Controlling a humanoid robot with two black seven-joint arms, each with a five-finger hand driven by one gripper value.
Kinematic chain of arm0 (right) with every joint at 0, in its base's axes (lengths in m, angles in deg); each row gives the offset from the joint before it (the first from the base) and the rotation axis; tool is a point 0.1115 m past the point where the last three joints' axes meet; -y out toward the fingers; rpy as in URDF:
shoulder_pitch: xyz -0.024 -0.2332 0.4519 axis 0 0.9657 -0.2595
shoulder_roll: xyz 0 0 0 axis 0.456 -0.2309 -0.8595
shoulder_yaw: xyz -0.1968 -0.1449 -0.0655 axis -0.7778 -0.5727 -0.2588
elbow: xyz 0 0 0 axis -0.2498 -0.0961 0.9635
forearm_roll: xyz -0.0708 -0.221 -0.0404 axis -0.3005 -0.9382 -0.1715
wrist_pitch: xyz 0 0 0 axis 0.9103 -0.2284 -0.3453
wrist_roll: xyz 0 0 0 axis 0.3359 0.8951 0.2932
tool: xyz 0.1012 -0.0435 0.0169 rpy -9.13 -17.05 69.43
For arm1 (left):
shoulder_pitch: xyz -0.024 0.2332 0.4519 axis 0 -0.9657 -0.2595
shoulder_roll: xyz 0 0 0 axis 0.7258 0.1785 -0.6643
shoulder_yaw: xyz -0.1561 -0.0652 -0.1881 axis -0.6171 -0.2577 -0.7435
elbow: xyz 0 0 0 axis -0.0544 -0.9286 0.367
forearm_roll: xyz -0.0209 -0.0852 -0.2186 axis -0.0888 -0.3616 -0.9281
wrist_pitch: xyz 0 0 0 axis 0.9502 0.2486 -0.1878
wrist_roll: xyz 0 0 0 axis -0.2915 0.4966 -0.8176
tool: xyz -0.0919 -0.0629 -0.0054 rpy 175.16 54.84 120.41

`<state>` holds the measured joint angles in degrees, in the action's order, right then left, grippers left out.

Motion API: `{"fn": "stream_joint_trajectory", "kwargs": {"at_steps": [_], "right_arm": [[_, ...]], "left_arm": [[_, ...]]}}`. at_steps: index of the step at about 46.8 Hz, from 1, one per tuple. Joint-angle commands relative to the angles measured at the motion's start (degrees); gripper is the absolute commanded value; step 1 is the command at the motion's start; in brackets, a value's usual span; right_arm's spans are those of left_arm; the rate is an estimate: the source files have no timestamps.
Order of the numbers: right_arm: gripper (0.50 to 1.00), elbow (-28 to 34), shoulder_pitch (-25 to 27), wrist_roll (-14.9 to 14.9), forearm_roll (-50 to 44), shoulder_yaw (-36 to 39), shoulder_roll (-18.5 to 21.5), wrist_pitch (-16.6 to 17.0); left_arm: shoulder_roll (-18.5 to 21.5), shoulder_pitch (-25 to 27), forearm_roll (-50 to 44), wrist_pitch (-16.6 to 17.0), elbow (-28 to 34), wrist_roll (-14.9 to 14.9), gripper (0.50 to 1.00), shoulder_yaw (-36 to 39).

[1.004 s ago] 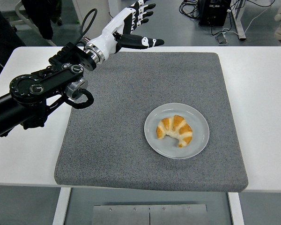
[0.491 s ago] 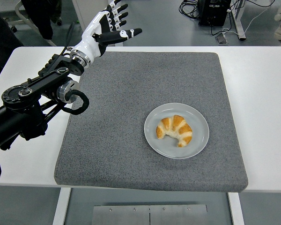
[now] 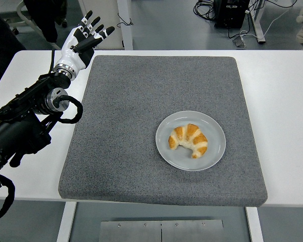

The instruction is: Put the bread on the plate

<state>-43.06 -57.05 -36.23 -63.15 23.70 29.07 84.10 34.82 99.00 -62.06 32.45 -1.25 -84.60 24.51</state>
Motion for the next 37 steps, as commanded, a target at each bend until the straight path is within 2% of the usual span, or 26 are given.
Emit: {"fn": "stream_joint_trajectory", "kwargs": {"at_steps": [1,8,17,27,37], "right_arm": [[1.000,0.0,0.0,0.0,0.0,-0.2,0.0,0.0],[1.000,0.0,0.0,0.0,0.0,-0.2,0.0,0.0],[1.000,0.0,0.0,0.0,0.0,-0.3,0.0,0.0],[1.000,0.0,0.0,0.0,0.0,-0.3,0.0,0.0],[1.000,0.1,0.1,0.0,0.0,-0.3,0.0,0.0]], "left_arm": [[-0.8,-0.2,-0.7,-1.4,-1.4,-0.1,0.974,-1.8],[-1.9,-0.4,-2.1,-4.1,-3.6,-0.1,0.974,-3.6],[-2.3,-0.5,-6.7,-4.2,-4.9,0.0,0.975,-4.6],[-4.2,-0.5,-6.9,-4.2,-7.4,0.0,0.974,-5.7],[-4.4,-1.2,-6.9,-4.2,-7.7,-0.1,0.974,-5.9]]}}
